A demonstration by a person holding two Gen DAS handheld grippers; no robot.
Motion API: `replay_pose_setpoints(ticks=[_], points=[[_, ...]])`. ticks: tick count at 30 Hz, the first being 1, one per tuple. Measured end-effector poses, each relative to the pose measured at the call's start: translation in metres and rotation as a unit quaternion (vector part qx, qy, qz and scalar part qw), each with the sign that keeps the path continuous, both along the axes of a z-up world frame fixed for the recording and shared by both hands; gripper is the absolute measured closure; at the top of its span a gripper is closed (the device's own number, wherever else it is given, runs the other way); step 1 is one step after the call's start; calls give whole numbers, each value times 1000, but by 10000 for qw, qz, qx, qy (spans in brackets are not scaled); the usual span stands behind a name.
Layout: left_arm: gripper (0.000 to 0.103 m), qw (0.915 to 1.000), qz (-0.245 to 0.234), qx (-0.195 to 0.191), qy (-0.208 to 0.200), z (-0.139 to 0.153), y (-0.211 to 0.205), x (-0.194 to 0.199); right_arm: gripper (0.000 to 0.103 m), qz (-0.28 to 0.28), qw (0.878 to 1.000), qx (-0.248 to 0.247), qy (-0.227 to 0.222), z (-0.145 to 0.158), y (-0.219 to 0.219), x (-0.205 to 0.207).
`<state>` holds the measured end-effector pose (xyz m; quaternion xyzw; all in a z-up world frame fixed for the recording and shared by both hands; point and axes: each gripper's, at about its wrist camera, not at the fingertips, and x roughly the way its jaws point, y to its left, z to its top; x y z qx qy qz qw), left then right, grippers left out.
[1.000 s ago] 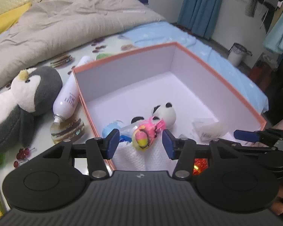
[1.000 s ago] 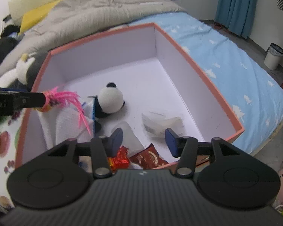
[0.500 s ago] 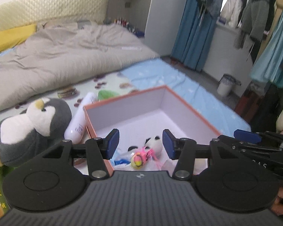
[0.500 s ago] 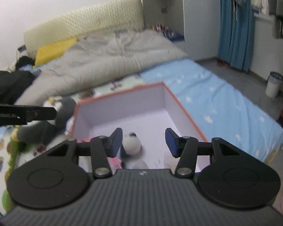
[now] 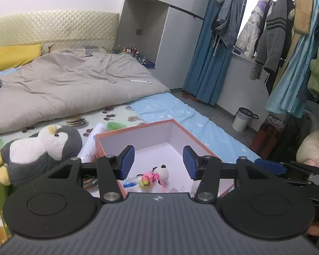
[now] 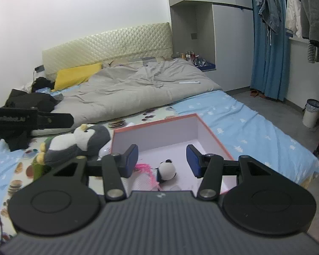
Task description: Organize soft objects
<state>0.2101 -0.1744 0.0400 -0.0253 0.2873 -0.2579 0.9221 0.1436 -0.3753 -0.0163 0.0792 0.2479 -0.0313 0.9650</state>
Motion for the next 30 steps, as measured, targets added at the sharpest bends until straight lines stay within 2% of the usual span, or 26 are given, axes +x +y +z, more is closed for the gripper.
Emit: replay_pose_setpoints(ticks=[8,15,24,30], points=[[46,9999,100,95,12,-16,16,-29,50,-106,9999,6,-82,-9,15,-24],[46,10000,-10,-19,96,-27,30,-54,50,-157,9998,-76,-110,-15,24,-45],[46,9996,89,127,251,-42,44,-81,50,-242,9997,26,94,-32,33,-69],[46,9994,93,230,241,-47,44,-90,50,-263,9996,71,110,-33,37,-80]])
